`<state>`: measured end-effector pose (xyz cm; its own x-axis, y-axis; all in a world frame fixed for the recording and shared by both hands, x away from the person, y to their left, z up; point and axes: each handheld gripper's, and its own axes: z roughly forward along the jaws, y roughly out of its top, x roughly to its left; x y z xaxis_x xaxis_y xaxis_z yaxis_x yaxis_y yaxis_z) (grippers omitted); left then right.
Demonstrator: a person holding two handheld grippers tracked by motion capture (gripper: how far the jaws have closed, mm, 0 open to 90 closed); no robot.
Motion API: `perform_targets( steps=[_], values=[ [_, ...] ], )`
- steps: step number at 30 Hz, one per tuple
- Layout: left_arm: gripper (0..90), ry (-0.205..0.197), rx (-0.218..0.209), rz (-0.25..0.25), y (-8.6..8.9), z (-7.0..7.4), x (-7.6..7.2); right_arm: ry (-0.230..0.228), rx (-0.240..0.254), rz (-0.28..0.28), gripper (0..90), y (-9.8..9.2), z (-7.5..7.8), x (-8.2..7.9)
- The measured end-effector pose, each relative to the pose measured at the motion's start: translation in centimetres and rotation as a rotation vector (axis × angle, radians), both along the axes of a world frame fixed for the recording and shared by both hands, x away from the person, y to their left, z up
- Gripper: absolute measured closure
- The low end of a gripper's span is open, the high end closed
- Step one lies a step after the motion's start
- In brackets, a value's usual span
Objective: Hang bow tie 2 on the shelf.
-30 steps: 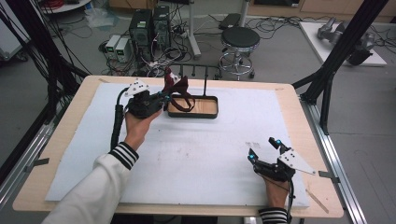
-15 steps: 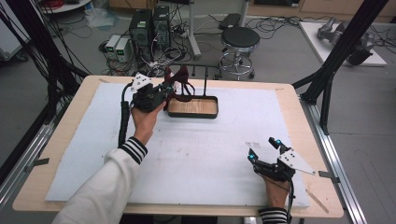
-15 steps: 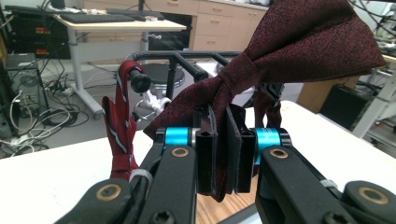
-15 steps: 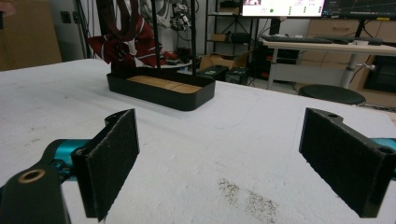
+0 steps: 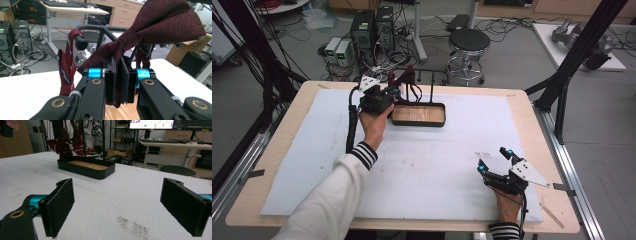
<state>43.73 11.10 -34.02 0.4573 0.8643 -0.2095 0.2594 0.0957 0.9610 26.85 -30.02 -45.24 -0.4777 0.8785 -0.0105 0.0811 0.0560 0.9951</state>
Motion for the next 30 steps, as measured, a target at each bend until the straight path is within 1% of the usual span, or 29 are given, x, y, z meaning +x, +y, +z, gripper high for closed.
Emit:
perform_targets(
  steps=[2, 5, 6, 8, 10, 13, 17, 20, 21, 23, 25, 29, 30],
  values=[
    [83.2, -0.004, -0.008, 0.009, -0.1, 0.1, 0.1, 0.000, 0.001, 0.001, 11.3, 0.0, 0.0, 0.0],
    [83.2, 0.011, -0.007, 0.021, -0.3, -0.1, 0.4, 0.004, 0.004, 0.001, 11.3, 0.0, 0.0, 0.0],
    [83.2, 0.018, -0.005, 0.025, -0.3, -0.2, 0.4, -0.003, 0.000, -0.001, 11.4, -0.1, 0.0, 0.0],
    [83.2, 0.018, -0.008, 0.030, -0.4, -0.3, 0.5, 0.004, 0.004, 0.001, 11.3, 0.0, 0.0, 0.0],
    [83.2, 0.016, -0.010, 0.040, -0.4, -0.4, 0.5, -0.003, 0.000, -0.001, 11.3, -0.1, 0.0, 0.0],
    [83.2, 0.020, -0.008, 0.049, -0.5, -0.5, 0.7, -0.002, 0.000, -0.001, 11.3, -0.1, 0.0, 0.0],
    [83.3, 0.018, -0.017, 0.063, -0.4, -0.7, 0.9, -0.002, 0.000, -0.001, 11.3, -0.1, 0.0, 0.0],
    [83.2, 0.022, -0.027, 0.067, -0.4, -0.8, 1.1, -0.002, 0.000, -0.001, 11.4, -0.1, 0.0, 0.0],
    [83.2, 0.024, -0.027, 0.067, -0.4, -0.9, 1.1, 0.004, 0.004, 0.000, 11.3, 0.0, 0.0, 0.0],
    [83.2, 0.023, -0.024, 0.067, -0.5, -1.0, 1.2, -0.003, 0.000, -0.001, 11.3, -0.1, 0.0, 0.0],
    [83.2, 0.023, -0.024, 0.065, -0.5, -1.1, 1.3, 0.005, 0.004, 0.000, 11.3, 0.0, 0.0, 0.0],
    [83.2, 0.013, -0.032, 0.069, -0.5, -1.2, 1.4, 0.004, 0.002, 0.000, 11.4, 0.0, 0.0, 0.0],
    [83.2, 0.018, -0.032, 0.070, -0.5, -1.2, 1.4, 0.005, 0.003, 0.001, 11.3, 0.0, 0.0, 0.0]
  ],
)
